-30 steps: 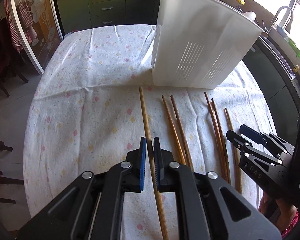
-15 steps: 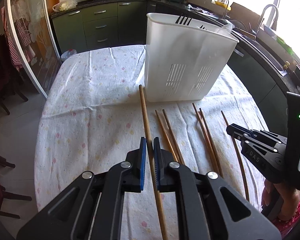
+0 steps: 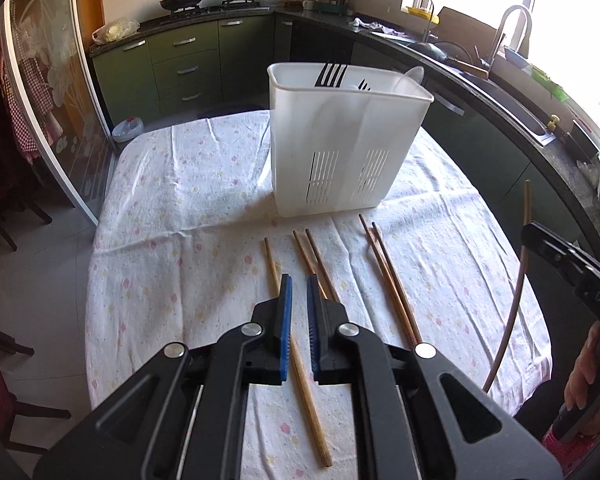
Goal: Organize utensils
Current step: 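Lift the chopstick with the left tool toward the white holder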
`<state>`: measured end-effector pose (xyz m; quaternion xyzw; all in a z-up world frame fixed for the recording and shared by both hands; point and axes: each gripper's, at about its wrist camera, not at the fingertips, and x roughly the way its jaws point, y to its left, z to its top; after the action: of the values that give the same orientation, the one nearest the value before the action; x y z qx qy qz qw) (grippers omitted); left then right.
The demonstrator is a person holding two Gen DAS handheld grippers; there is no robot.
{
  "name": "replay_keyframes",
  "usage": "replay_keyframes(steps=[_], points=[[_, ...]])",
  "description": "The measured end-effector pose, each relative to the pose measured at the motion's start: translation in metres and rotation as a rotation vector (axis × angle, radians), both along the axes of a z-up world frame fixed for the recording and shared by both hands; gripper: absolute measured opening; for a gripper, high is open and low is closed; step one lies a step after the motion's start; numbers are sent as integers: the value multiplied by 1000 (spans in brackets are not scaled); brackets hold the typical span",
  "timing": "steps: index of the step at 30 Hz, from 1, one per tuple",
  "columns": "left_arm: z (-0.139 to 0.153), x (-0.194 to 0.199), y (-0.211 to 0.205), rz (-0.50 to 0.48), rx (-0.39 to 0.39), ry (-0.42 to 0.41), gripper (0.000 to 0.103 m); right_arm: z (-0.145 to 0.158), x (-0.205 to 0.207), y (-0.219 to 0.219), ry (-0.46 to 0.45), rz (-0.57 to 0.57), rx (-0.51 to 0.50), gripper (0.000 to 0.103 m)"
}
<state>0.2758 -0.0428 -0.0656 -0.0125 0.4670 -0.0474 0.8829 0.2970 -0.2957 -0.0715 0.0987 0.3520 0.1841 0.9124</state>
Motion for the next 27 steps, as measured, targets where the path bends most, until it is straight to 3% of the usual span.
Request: replay_keyframes(steps=[10, 16, 22, 27], points=[[-67, 47, 3, 82, 13, 227, 8, 12, -16, -5, -22, 12, 31, 7], [-81, 59, 0, 121, 48, 256, 8, 11, -16, -8, -20, 14, 46, 7], [-89, 67, -1, 124, 38, 280, 10, 11, -16, -11, -21, 14, 57, 7], [-87, 67, 3, 125, -4, 274, 7, 10, -17, -14, -20, 9, 65, 7]])
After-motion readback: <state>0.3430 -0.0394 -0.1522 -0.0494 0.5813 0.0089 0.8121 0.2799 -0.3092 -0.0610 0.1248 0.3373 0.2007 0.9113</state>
